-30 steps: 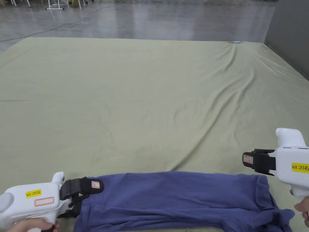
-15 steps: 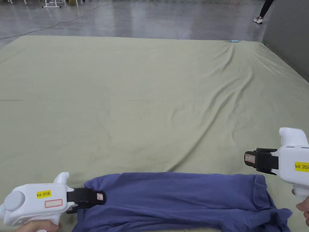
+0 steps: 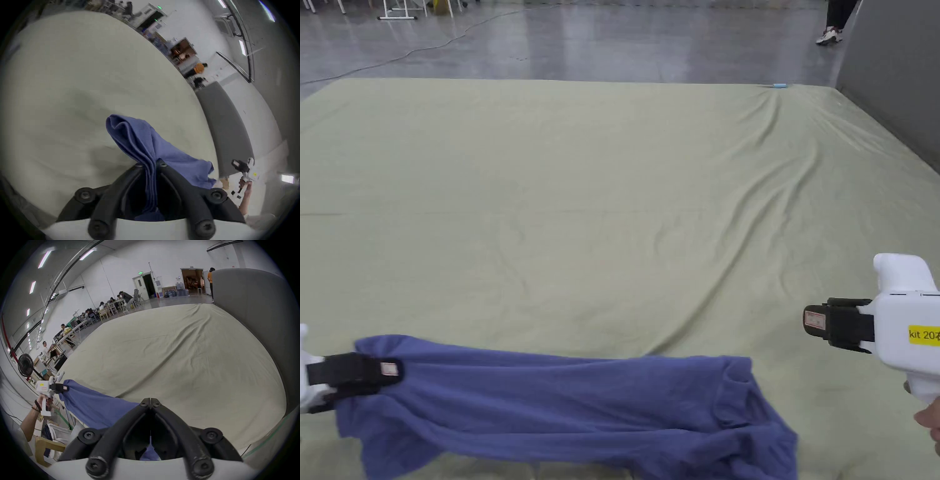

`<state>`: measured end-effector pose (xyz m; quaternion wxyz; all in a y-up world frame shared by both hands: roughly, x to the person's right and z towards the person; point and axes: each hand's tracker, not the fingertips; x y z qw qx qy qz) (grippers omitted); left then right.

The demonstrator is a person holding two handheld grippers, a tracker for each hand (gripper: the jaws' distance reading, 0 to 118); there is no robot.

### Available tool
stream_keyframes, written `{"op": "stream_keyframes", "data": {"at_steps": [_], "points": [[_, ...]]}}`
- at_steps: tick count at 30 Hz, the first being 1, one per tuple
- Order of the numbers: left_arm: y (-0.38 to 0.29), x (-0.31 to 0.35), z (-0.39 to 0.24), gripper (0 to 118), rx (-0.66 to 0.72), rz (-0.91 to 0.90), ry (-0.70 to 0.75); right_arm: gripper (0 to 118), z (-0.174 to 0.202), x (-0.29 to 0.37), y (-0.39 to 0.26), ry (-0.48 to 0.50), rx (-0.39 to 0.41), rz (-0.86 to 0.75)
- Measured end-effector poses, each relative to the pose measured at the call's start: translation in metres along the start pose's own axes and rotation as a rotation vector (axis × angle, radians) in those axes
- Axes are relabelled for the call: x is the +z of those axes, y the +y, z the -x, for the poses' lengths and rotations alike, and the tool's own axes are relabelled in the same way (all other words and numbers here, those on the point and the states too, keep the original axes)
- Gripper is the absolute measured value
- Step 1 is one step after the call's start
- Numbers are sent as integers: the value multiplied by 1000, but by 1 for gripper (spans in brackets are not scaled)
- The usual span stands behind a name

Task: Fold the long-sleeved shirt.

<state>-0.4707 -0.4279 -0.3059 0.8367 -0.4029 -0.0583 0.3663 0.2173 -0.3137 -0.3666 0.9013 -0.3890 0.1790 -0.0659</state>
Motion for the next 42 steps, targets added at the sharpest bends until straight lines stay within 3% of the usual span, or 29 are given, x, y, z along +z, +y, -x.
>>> {"op": "stream_keyframes", "data": {"at_steps": [5,7,12,17,22,26,27,29,30,32,35,38,39,40,42], "points": [[7,22,-3,0,-29,-29,-3,0,8,-6,2,20,14,2],[-1,18,-27,0,-60,10,-105,0,11,-7,2,30,21,3],[-30,-11,-127,0,-98,71,-305,0,14,-4,2,38,42,0],[-68,-70,-225,0,-147,174,-398,0,9,8,2,34,77,-3],[-120,-164,-284,0,-186,362,-296,0,-3,20,-1,33,87,-14],[-150,-234,-287,2,-239,464,-149,0,-14,28,-8,25,86,-18],[-153,-242,-284,16,-226,457,-114,0,-16,31,-10,23,82,-23],[-156,-251,-280,69,-232,447,-100,0,-22,35,-14,29,80,-21],[-155,-250,-278,89,-232,450,-126,0,-23,37,-15,31,82,-15],[-150,-229,-287,99,-207,425,-219,0,-29,37,-18,31,87,-7],[-129,-189,-292,100,-259,348,-250,0,-30,37,-18,29,93,-2],[-111,-147,-291,100,-285,224,-248,0,-29,37,-17,34,90,-10],[-108,-139,-289,95,-290,196,-222,0,-28,37,-17,38,87,-14],[-106,-131,-288,75,-304,164,-186,0,-27,37,-17,43,86,-16],[-112,-129,-286,0,-373,170,-79,0,-26,36,-17,48,84,-17]]}}
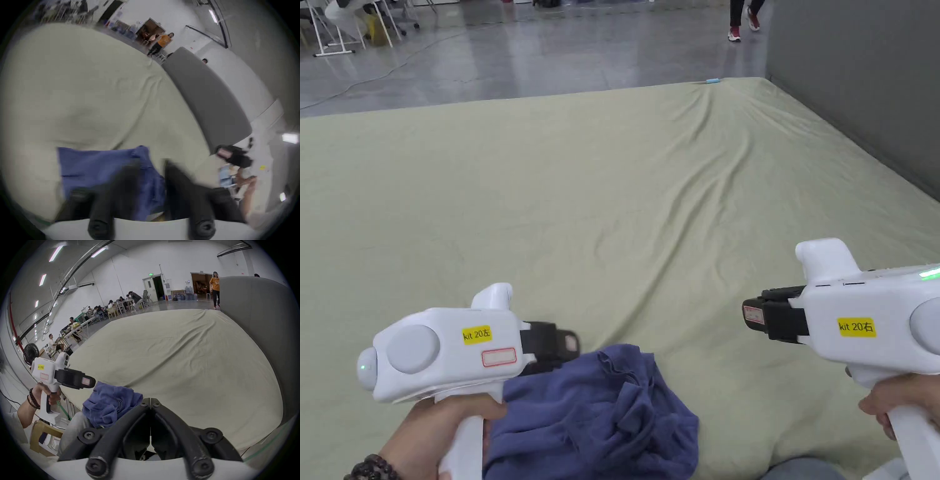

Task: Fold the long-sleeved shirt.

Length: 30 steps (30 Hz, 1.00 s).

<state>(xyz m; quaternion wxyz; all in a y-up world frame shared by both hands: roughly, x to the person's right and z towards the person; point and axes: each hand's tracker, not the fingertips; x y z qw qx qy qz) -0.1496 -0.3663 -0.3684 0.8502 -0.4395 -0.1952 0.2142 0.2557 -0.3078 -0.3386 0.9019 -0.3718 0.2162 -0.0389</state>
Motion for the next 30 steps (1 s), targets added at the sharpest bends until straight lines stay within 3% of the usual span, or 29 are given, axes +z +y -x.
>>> {"op": "stream_keyframes", "data": {"at_steps": [3,10,18,23,30], "points": [[-17,-15,-3,0,-101,93,80,0,4,-2,-2,1,5,6],[-41,-103,-24,0,-37,230,-44,0,6,-3,-3,-3,3,16],[-61,-178,-77,0,-96,327,-43,0,-6,5,-11,-23,-37,20],[-31,-131,-66,0,-92,268,-86,0,-2,-5,-7,0,-53,24],[-1,-16,5,0,9,70,-100,0,46,-85,4,256,-100,148]]}}
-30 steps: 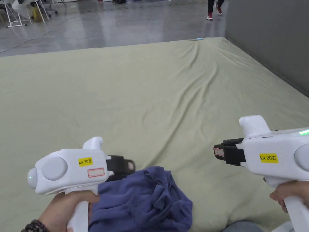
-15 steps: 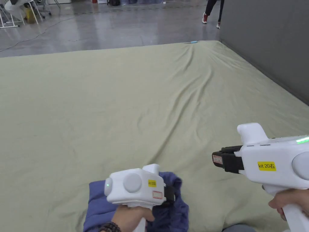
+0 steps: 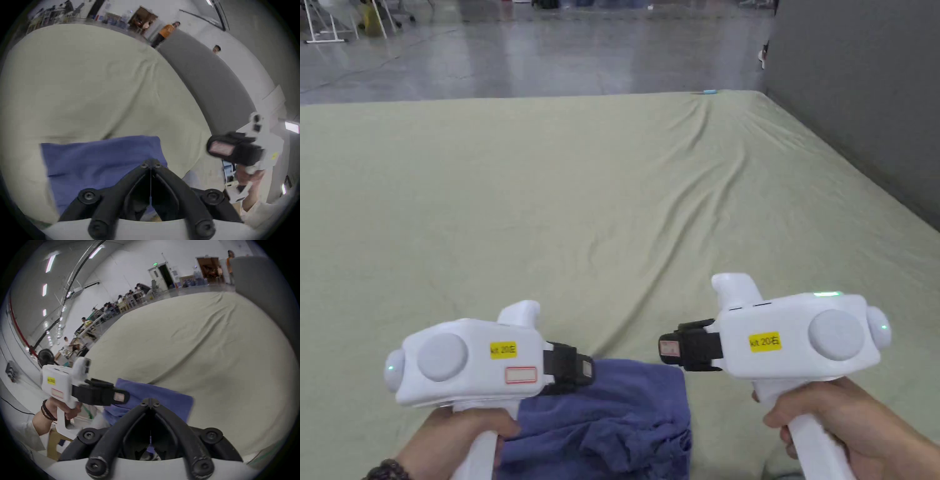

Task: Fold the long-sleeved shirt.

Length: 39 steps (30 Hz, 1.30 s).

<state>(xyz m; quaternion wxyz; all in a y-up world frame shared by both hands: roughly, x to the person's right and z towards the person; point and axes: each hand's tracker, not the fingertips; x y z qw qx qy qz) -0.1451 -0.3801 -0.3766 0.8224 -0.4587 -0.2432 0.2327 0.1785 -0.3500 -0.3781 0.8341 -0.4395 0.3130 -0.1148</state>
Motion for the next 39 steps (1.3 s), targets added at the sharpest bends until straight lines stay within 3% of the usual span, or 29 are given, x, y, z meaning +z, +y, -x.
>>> {"op": "stream_keyframes", "data": {"at_steps": [4,9,10,11,12,13,19,27,28,29,30,31,36,39], "points": [[-5,34,40,0,61,-59,42,0,0,-62,-11,46,-20,127],[-19,46,78,0,162,-59,20,0,-20,-103,-37,-80,17,303],[-23,47,84,22,180,-65,14,0,-28,-104,-42,-141,19,330],[-25,48,89,61,192,-70,16,0,-35,-104,-46,-156,21,329],[-28,47,92,107,210,-70,32,0,-42,-99,-47,-79,-18,278],[-31,44,97,118,226,-60,41,0,-44,-97,-44,-63,-64,280],[-35,17,115,111,361,-6,-94,0,-40,-98,-43,-95,-63,288],[-39,-19,125,106,335,-36,-103,0,-44,-97,-43,-83,-95,287],[-41,-18,123,95,291,-30,-84,0,-44,-97,-43,-84,-93,288],[-40,-18,117,66,229,-13,-16,0,-43,-98,-43,-85,-91,290],[-41,-19,112,12,163,10,78,0,-43,-99,-42,-86,-88,291],[-43,-24,112,3,159,36,42,0,-43,-100,-43,-82,-88,291],[-32,-4,101,3,133,-13,8,0,-32,-95,-35,-109,-77,301],[-17,21,102,3,146,-69,-43,0,-5,-87,-17,-79,-21,234]]}}
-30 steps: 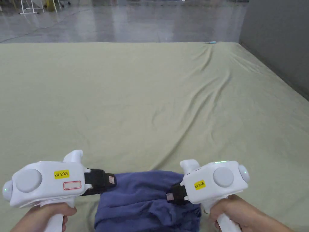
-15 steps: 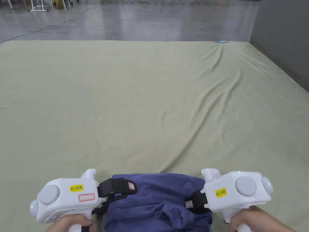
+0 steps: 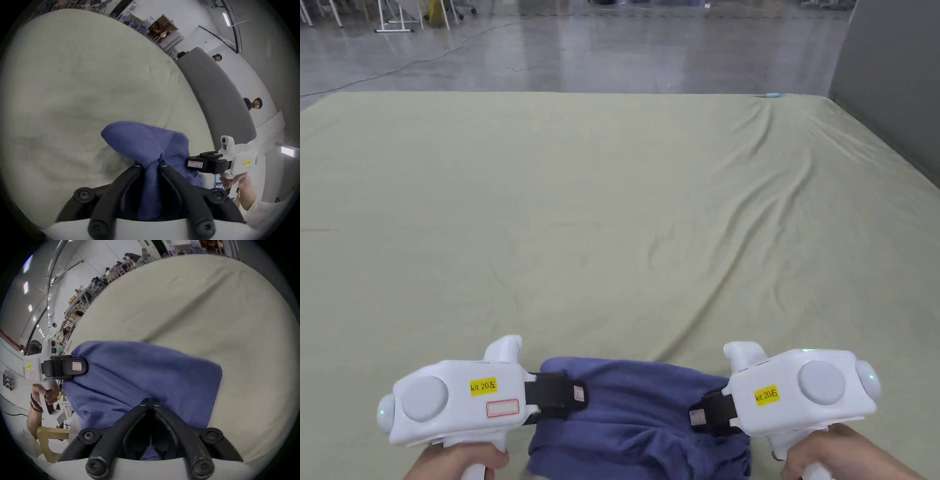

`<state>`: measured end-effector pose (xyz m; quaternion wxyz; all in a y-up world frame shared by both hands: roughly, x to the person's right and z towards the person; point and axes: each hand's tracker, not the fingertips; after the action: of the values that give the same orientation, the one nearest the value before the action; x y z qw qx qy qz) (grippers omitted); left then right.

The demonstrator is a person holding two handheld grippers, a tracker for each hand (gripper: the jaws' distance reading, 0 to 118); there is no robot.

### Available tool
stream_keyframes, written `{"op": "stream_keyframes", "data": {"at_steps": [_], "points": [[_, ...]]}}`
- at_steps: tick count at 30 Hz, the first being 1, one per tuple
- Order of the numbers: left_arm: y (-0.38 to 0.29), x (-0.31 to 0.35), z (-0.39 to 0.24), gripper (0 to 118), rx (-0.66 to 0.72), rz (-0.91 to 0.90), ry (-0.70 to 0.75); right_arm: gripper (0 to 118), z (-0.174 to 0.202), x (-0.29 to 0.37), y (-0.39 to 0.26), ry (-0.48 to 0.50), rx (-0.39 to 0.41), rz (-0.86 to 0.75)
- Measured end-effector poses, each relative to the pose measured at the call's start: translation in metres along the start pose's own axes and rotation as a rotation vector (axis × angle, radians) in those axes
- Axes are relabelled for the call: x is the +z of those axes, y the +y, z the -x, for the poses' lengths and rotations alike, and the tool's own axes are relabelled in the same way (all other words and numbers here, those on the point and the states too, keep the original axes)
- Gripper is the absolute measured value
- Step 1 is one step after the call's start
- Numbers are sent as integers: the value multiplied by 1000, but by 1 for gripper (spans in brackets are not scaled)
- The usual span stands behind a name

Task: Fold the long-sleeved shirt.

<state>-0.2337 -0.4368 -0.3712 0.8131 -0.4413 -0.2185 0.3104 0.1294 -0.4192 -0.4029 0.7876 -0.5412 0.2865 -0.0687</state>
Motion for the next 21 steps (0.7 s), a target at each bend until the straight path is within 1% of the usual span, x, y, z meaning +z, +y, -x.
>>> {"op": "stream_keyframes", "data": {"at_steps": [2,4,6,7,9,11,12,13,15,17,19,21], "points": [[10,19,0,3,-51,-32,28,0,28,6,14,18,39,-54],[24,41,10,3,-68,-42,44,0,65,7,28,26,111,-120],[35,71,26,3,-71,-67,75,0,102,3,39,9,185,-195],[41,90,38,3,-67,-100,98,0,125,-2,43,2,241,-249],[54,127,64,3,-61,-117,115,0,167,-15,50,-2,324,-325],[67,166,95,3,-66,-127,142,0,208,-34,58,10,372,-384],[74,187,112,3,-76,-149,185,0,230,-50,63,15,396,-411],[81,209,132,3,-87,-157,193,0,252,-65,67,-2,427,-444],[91,245,172,3,-84,-158,216,0,290,-99,74,11,477,-490],[100,278,213,3,-60,-161,296,0,324,-136,80,21,482,-522],[106,309,256,3,-34,-163,324,0,356,-171,83,53,478,-526],[106,328,283,3,17,-171,394,0,378,-200,84,93,473,-539]]}}
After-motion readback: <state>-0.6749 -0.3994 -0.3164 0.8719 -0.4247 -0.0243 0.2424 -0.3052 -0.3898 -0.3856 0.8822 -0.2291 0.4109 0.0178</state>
